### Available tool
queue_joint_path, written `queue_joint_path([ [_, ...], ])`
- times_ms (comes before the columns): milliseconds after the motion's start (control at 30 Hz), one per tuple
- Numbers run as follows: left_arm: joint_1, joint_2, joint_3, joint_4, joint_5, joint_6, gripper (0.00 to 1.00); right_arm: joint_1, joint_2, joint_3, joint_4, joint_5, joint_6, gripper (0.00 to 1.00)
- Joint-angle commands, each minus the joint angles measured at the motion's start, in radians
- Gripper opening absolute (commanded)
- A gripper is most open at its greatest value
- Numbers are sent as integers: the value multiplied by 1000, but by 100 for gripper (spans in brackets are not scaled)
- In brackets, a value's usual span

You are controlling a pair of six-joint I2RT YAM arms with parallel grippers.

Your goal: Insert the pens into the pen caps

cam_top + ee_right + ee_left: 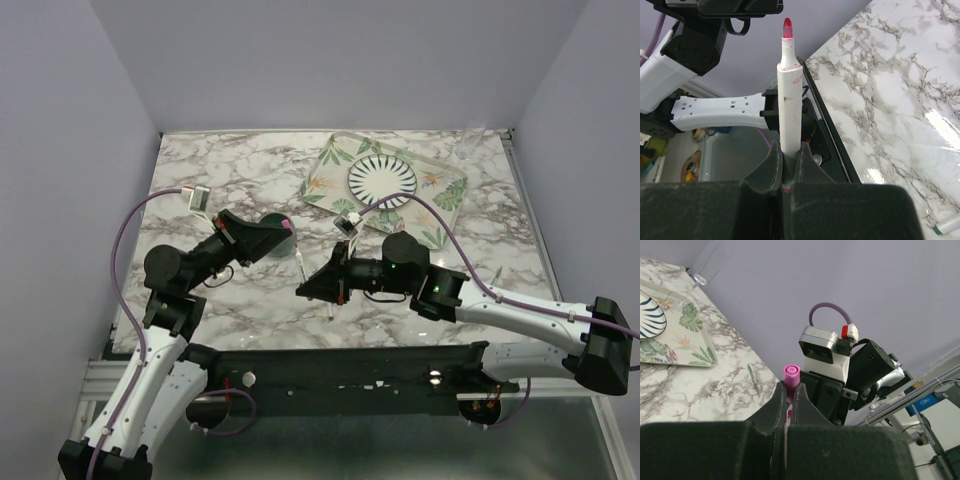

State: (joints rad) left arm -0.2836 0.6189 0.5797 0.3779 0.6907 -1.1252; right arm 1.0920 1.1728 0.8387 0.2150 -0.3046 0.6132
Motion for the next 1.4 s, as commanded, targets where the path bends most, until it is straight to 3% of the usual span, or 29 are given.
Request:
queue_joint_path([
  [0,-3,-21,-9,7,30,13,0,6,8,2,1,5,10,1],
  [1367,-23,-31,-52,-11,72,31,0,8,14,39,-25,24,-3,1],
])
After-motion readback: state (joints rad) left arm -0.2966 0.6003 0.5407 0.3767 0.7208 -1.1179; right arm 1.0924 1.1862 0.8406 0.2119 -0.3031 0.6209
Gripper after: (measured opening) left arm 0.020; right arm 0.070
